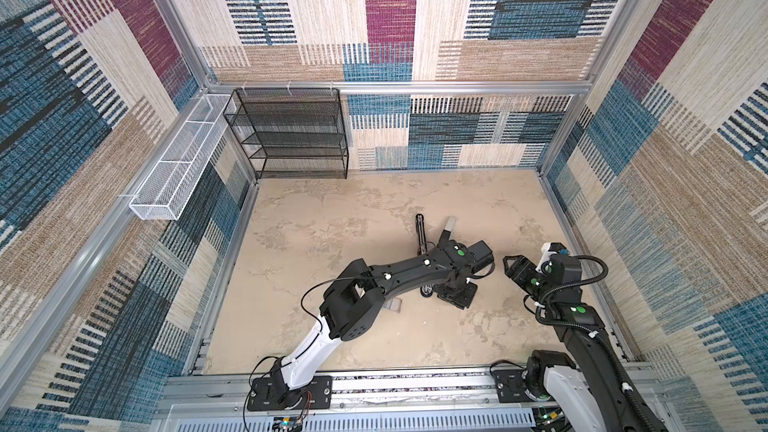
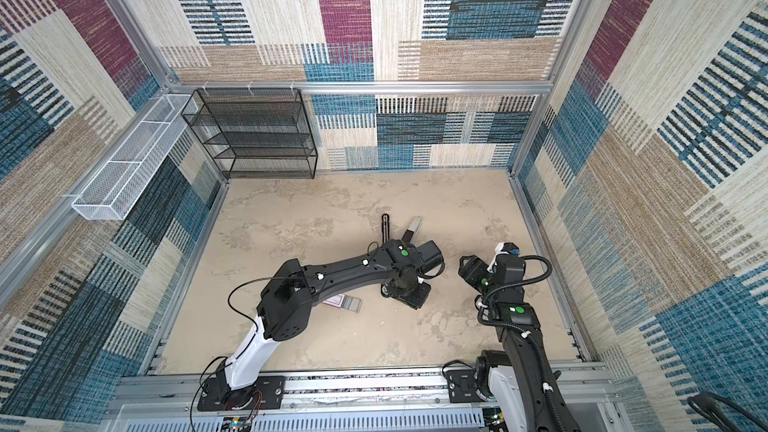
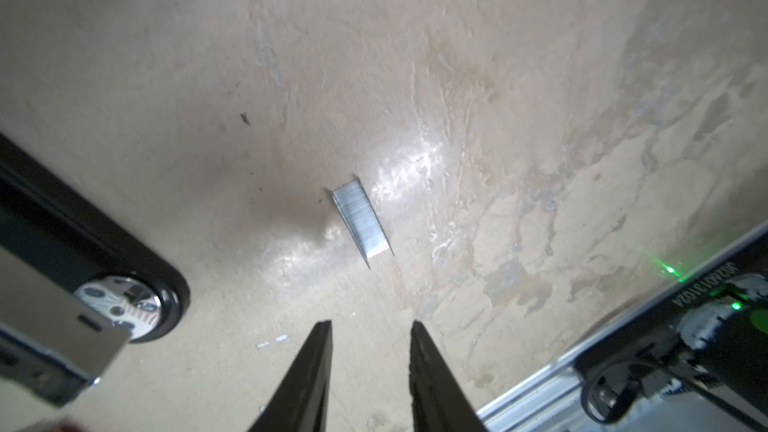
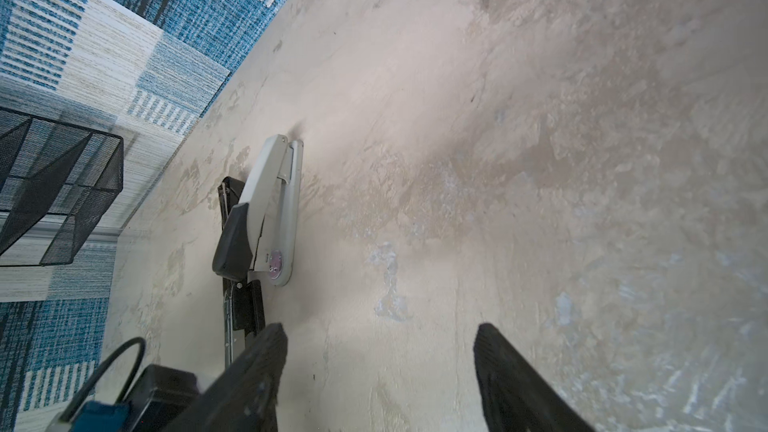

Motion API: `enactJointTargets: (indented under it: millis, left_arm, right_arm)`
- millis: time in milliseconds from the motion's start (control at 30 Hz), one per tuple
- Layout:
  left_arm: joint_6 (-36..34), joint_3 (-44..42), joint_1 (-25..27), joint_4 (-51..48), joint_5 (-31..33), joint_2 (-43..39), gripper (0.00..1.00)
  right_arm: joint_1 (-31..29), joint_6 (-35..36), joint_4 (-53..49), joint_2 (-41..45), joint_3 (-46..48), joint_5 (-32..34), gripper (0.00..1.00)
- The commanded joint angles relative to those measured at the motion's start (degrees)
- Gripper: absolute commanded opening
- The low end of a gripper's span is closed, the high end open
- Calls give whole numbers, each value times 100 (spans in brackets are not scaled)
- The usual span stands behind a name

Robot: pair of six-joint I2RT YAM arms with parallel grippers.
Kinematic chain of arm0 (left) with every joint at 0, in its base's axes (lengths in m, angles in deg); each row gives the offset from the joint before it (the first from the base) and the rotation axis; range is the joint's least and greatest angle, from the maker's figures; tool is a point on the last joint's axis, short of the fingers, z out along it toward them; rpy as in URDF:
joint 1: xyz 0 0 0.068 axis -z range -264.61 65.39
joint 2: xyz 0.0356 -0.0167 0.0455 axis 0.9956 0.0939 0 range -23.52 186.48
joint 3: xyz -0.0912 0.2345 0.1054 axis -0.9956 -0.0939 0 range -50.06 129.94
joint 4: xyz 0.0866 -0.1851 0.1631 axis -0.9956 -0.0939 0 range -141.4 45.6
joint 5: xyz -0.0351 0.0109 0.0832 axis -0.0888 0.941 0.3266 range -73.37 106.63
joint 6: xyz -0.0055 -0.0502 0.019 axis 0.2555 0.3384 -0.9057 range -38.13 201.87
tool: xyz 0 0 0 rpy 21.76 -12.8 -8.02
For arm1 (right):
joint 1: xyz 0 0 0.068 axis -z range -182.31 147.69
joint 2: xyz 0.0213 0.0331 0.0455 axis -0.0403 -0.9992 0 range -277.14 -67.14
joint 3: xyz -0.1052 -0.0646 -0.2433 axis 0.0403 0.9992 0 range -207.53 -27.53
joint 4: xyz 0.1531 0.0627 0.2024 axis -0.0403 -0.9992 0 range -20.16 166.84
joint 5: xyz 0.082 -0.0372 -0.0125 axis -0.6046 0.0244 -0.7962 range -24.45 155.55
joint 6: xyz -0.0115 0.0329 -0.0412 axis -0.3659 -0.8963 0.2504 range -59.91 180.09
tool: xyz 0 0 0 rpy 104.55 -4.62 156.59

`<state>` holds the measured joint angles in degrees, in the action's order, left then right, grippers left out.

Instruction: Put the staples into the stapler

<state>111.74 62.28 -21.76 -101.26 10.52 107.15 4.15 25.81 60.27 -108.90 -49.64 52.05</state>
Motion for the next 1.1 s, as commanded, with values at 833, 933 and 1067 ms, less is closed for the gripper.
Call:
enactJointTargets:
  millis: [833, 933, 1067]
  left_arm:
    - [-315, 1050, -14, -974, 62, 1086, 20]
    - [-346, 1054, -14, -1001, 101, 1132, 11]
    - [-393, 1045, -10, -1002, 119, 1145, 0]
  right_arm:
    - [84, 106, 146, 176, 48, -68, 75]
    - [92, 97, 142, 202, 62, -65, 76]
    - [92, 97, 146, 238, 66, -63, 76]
